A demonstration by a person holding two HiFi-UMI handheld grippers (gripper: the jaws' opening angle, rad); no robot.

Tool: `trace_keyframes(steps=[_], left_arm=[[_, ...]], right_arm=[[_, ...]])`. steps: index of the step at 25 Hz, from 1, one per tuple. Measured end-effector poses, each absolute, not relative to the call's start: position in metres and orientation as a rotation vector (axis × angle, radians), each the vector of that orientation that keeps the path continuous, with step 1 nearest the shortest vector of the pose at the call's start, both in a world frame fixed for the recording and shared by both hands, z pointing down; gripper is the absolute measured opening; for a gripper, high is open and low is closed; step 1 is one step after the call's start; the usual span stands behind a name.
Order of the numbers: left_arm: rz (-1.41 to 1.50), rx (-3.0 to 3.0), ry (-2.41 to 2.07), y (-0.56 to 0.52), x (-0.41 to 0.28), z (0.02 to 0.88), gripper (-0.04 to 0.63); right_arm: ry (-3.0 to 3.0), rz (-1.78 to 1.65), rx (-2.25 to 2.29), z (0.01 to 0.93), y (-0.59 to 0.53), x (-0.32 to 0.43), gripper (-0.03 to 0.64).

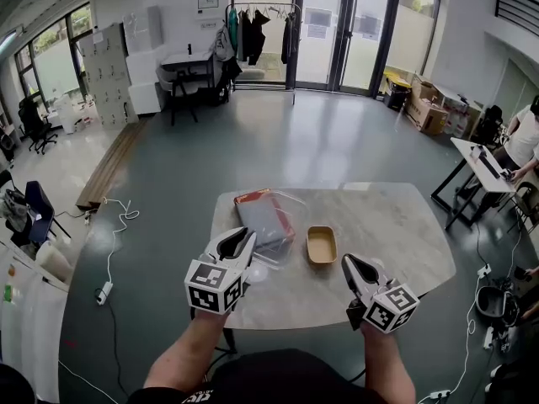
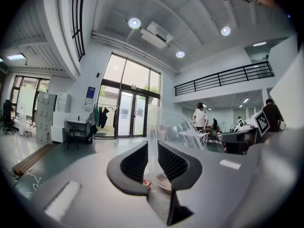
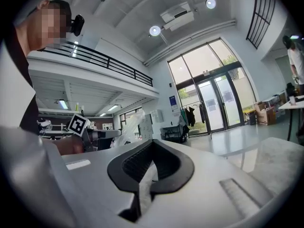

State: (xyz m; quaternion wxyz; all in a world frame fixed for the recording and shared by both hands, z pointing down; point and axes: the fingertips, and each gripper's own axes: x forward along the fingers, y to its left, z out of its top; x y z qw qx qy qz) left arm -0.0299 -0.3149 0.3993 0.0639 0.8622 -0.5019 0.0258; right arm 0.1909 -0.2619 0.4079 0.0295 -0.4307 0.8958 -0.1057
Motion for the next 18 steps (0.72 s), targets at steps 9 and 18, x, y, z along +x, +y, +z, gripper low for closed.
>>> trace_keyframes(steps=[9,18], left_arm=[[0.068,2.588,-1.491,-0.319,-0.028,0.4,0.066],[0.083,2.579,-1.478,-0.318,-0.028,0.408,0.066]], right_arm=[[2.762,-0.334,-1.358,0.408,-0.258,0.193,0.012],[2.747,-0.365,-1.395,0.417,-0.252,0.198,0.012]])
